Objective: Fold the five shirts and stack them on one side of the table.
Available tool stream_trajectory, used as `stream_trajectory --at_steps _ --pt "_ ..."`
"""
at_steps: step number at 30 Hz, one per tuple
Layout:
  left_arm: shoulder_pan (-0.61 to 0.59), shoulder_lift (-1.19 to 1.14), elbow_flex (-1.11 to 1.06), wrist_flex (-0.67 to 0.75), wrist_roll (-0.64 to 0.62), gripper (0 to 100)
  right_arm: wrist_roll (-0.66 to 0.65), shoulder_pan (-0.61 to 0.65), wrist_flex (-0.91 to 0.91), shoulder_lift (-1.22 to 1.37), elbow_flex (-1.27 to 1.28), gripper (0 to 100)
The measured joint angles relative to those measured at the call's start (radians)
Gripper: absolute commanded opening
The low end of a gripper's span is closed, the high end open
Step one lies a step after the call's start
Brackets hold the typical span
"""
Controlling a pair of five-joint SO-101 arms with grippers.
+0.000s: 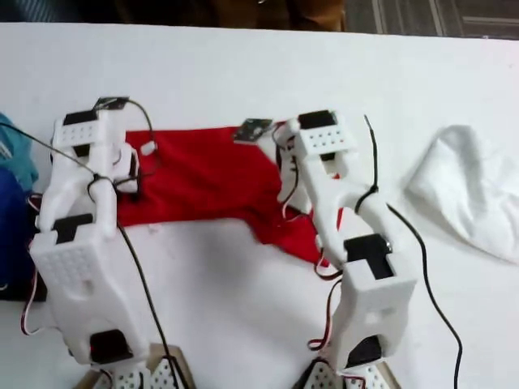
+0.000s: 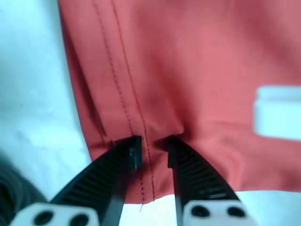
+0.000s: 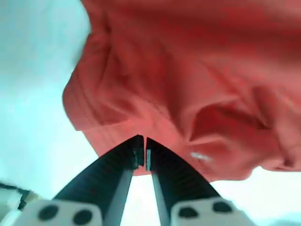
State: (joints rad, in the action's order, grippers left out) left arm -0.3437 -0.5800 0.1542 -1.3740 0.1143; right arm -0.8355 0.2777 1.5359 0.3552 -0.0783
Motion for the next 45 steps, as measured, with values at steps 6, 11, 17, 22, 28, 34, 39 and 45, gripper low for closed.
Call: stream_trajectory --at_steps 6,11,17,22,28,34,39,45 --pt "0.0 0.0 0.0 0.0 0.002 12 0.0 0.017 0.092 -0.017 0.005 2.1" --pt "0.0 0.0 0.0 0.0 0.002 12 0.0 0.13 0.146 -0.077 0.112 2.0" --pt "0.0 0.0 0.0 0.0 0.002 12 0.057 0.224 0.023 -0.109 0.301 1.9" --pt "0.0 0.0 0.0 0.0 0.002 12 0.066 0.226 -0.153 -0.109 0.367 1.9" --pt "0.0 0.0 0.0 0.0 0.002 12 0.066 0.184 -0.293 -0.109 0.367 1.9" --pt "0.0 0.0 0.0 0.0 0.002 12 0.064 0.133 -0.315 -0.08 0.262 2.0" --pt "0.0 0.0 0.0 0.0 0.002 12 0.064 0.094 -0.307 -0.003 0.12 2.1" --pt "0.0 0.0 0.0 0.0 0.002 12 0.063 0.097 -0.184 0.048 -0.008 2.1"
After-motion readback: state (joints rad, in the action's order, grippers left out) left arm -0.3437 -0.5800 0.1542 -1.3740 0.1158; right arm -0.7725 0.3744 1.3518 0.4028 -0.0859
